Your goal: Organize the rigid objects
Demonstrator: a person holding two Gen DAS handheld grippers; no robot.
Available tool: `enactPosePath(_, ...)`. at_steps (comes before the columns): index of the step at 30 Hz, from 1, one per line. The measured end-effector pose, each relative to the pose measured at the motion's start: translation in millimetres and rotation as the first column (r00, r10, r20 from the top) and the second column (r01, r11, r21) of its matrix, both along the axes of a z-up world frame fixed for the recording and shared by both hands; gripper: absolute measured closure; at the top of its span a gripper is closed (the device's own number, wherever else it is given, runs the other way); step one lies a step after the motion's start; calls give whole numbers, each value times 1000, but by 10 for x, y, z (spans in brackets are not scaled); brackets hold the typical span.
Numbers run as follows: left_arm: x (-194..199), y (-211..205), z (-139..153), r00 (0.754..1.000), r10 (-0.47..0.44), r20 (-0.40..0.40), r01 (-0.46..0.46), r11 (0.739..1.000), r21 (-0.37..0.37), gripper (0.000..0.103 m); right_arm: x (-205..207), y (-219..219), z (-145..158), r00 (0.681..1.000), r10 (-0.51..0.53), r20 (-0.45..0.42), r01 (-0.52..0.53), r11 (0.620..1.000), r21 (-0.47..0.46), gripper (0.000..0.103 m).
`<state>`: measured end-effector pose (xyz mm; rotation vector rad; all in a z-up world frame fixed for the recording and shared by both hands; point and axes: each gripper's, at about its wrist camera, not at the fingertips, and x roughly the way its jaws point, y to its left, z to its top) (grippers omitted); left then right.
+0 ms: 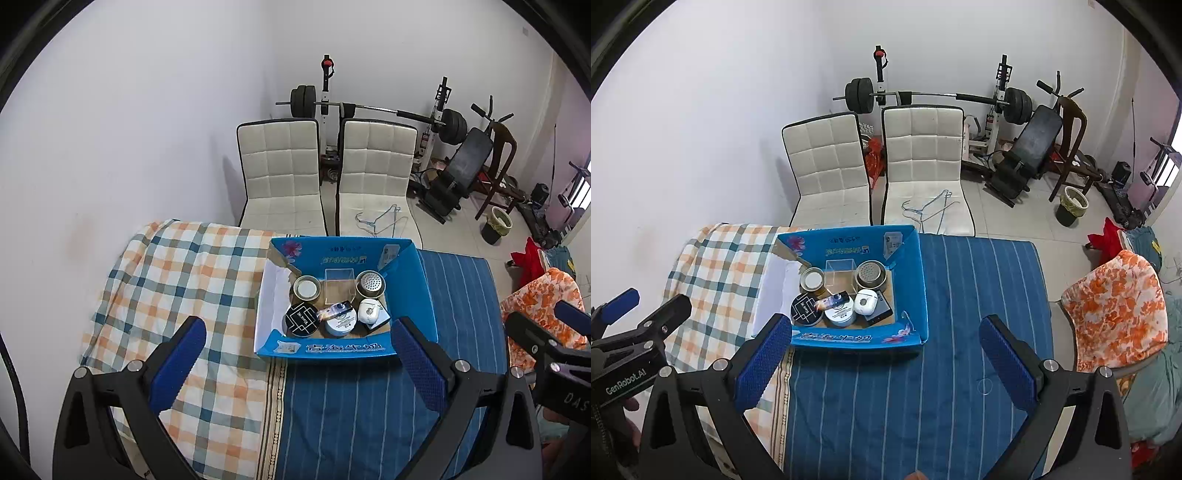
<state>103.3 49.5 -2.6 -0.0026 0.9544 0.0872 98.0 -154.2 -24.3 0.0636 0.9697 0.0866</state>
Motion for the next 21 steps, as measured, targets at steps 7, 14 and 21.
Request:
enactPosePath(7,-55,3,-19,1000,11,-3,-11,1000,5,0,16,-11,3,1000,1,-7,-1,1000,1,0)
enactPosePath(14,-78,-6,-18,1000,11,6,-11,1000,6,0,33,-35,27,1000,-1,0,1,1000,0,0)
enactPosePath(21,-68,-6,0,1000,14,14,-14,1000,16,0,63,-20,42,1000,1,2,-1,1000,-4,0)
